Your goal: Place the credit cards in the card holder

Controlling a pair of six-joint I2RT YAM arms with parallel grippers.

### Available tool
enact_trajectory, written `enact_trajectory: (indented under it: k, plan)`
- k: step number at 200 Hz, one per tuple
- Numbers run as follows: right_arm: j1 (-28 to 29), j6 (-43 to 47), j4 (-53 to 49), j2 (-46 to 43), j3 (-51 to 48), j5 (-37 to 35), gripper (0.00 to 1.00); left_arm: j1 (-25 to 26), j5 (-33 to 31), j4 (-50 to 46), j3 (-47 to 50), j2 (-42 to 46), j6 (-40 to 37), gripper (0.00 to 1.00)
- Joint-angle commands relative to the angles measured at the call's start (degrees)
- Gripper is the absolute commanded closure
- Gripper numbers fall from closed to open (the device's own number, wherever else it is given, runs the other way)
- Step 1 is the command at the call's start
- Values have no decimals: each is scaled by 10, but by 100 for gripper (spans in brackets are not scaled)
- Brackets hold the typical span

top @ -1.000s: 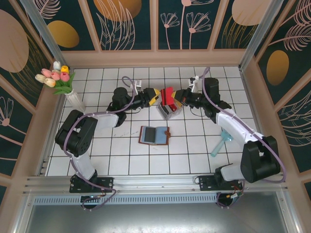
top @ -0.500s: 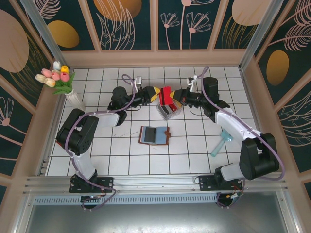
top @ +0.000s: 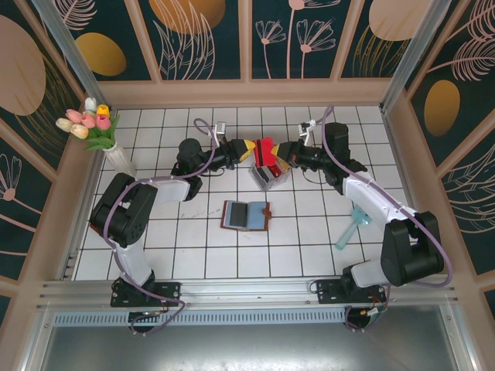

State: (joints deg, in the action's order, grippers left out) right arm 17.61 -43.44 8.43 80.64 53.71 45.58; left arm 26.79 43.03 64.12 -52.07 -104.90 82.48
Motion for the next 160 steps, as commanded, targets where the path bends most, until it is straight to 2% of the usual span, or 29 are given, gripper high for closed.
enact_trajectory:
  k: [1, 40, 74, 102, 116, 141, 160]
  plan:
    - [-5, -6, 31, 4, -6, 22, 97, 3, 2, 38, 2, 3, 5, 97]
    - [0, -2, 35, 17, 7, 42, 87, 3, 5, 47, 2, -4, 22, 99]
    - [6, 4, 28, 30, 15, 40, 84, 3, 14, 44, 3, -5, 26, 100]
    - [7, -1, 39, 32, 15, 43, 85, 3, 13, 35, 5, -3, 26, 100]
    - [7, 3, 35, 33, 20, 45, 89, 2, 11, 30, 7, -1, 25, 100]
    - [1, 22, -16, 29, 25, -3, 93, 2, 0, 18, 9, 3, 22, 100]
    - [-10, 13, -11, 26, 10, -4, 93, 2, -7, 5, 11, 6, 16, 100]
